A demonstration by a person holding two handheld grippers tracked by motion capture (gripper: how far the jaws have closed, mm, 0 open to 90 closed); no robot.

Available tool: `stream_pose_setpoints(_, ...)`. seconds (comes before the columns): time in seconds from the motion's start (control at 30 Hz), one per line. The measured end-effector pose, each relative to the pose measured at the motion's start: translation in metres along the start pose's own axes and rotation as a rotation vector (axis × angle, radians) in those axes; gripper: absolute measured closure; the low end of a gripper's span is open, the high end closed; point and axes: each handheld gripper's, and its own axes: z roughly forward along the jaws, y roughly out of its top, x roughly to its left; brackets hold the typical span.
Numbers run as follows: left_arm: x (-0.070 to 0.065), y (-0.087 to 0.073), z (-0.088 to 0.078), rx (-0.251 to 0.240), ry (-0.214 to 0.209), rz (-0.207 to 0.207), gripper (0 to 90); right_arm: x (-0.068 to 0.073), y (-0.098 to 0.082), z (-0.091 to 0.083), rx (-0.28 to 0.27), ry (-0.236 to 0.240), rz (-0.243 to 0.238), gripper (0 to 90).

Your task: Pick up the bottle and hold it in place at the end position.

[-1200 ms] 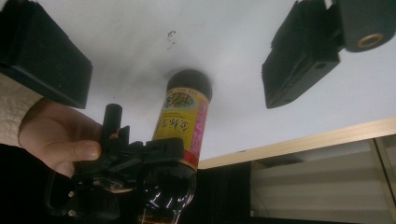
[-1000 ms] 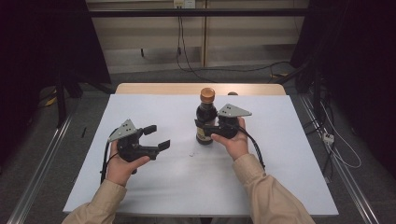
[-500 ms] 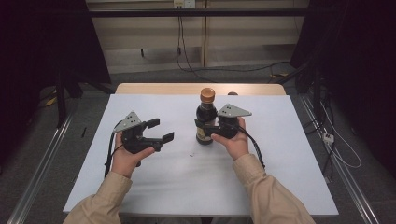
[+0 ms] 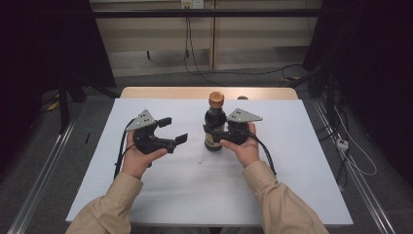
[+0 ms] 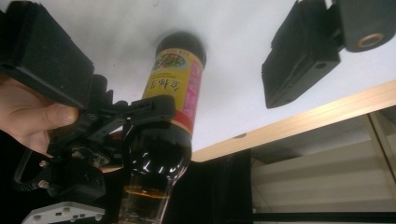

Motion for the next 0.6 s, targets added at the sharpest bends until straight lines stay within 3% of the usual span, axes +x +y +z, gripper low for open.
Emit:
stream_pose_setpoints(0.23,-0.003,0.009,0.007,0.014,-0.019,-0.027,5.0,0.001,0.000,0.000,0.001,-0.007,0.002,30.5)
stream_pose_setpoints(0.4,-0.006,0.017,0.013,0.012,-0.041,-0.019,6.9,0.001,0.000,0.000,0.003,-0.006,0.002,30.5)
stream_pose_setpoints(0.6,-0.002,0.021,0.019,0.013,-0.043,0.005,21.4,0.001,0.000,0.000,0.003,-0.007,0.003,30.4)
